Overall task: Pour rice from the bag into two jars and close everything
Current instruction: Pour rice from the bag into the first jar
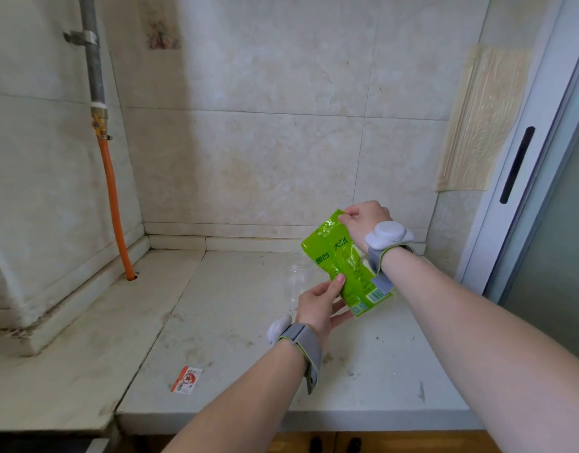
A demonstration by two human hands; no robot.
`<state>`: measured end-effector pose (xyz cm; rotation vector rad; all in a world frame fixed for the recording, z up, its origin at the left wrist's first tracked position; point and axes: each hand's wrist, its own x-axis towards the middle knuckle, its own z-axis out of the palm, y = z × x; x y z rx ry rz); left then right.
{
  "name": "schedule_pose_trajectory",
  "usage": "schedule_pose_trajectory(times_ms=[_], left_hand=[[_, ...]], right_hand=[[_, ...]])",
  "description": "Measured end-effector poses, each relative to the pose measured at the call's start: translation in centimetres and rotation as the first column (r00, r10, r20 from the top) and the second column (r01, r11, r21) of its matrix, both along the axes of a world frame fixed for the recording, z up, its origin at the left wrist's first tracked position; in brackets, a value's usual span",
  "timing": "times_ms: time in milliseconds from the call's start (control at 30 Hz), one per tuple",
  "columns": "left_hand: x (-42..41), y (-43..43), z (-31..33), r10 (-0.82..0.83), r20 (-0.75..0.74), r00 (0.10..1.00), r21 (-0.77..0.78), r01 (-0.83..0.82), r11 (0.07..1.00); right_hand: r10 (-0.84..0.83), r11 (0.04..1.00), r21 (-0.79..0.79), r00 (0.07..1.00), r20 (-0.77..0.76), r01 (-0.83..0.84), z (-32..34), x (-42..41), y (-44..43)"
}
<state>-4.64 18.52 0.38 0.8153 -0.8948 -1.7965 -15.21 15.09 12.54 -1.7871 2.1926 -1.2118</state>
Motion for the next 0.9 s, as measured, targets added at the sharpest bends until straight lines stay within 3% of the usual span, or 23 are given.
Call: schedule_pose_trajectory(times_ms=[267, 900], left_hand=[[-0.5, -0.1, 0.0, -0.026, -0.092, 0.995, 0.026, 0.028, 0.999], [-1.6, -0.3, 0.5, -0.055, -0.222, 0.974, 0.068, 0.071, 0.995]], right_hand=[[0.026, 0.997, 0.080, 0.993, -0.118, -0.016, 0.8, 1.1, -1.1], [0.039, 0.991, 0.132, 0.986, -0.162, -0.018, 1.8, 2.7, -1.8]])
